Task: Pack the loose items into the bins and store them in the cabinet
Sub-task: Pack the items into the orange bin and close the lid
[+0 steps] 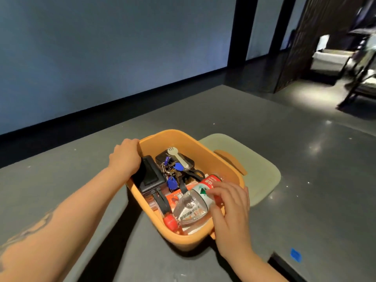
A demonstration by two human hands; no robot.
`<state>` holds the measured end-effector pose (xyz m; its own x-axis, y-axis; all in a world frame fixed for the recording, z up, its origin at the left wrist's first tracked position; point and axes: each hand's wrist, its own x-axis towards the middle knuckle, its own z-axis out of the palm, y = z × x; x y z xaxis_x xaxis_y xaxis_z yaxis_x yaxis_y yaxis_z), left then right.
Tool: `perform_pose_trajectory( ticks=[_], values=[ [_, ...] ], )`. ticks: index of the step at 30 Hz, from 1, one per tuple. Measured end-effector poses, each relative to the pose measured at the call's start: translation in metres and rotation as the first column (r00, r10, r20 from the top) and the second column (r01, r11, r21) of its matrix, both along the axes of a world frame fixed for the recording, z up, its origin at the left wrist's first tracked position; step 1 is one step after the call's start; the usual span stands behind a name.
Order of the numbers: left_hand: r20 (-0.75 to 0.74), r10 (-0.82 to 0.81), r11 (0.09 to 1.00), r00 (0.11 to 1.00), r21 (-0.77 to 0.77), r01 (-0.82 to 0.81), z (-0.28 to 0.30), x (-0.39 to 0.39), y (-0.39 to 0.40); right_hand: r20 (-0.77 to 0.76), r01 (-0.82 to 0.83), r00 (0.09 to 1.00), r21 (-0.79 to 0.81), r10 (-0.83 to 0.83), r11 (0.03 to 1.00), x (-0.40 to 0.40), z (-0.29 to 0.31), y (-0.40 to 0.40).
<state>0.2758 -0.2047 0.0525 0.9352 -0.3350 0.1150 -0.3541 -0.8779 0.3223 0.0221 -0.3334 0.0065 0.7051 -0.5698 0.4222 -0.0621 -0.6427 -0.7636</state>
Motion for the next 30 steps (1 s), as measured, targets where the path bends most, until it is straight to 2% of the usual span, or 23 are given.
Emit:
perform_pose_trajectory(
  ticks=[3, 8, 14, 18, 23, 27, 30],
  values=[
    [0.011, 0.038, 0.999, 0.999, -0.028, -0.038, 0.000, -0.008, 0.027, 0.055, -0.057, 0.997, -0.001, 0.057, 0.998, 0.008, -0.001, -0.008],
    [-0.042, 0.176, 0.970, 0.984, -0.161, -0.180, -0.003, -0.040, 0.097, 0.076, -0.287, 0.956, 0.024, 0.285, 0.958, 0.038, 0.002, -0.022],
    [-0.083, 0.375, 0.878, 0.923, -0.287, -0.382, -0.008, -0.110, 0.172, -0.008, -0.489, 0.871, 0.096, 0.492, 0.867, 0.094, 0.009, -0.016],
    [-0.100, 0.459, 0.822, 0.883, -0.329, -0.464, -0.007, -0.155, 0.198, -0.093, -0.531, 0.827, 0.195, 0.555, 0.825, 0.133, 0.015, -0.001],
    [-0.086, 0.530, 0.779, 0.844, -0.344, -0.525, -0.005, -0.185, 0.215, -0.211, -0.546, 0.781, 0.227, 0.588, 0.807, 0.153, 0.030, 0.014],
    [-0.001, 0.477, 0.824, 0.879, -0.347, -0.448, -0.005, -0.175, 0.214, -0.265, -0.470, 0.824, 0.178, 0.502, 0.865, 0.133, 0.024, 0.031],
    [0.047, 0.407, 0.884, 0.912, -0.271, -0.380, -0.007, -0.161, 0.196, -0.200, -0.493, 0.824, 0.208, 0.530, 0.845, 0.108, 0.021, 0.037]
  ],
)
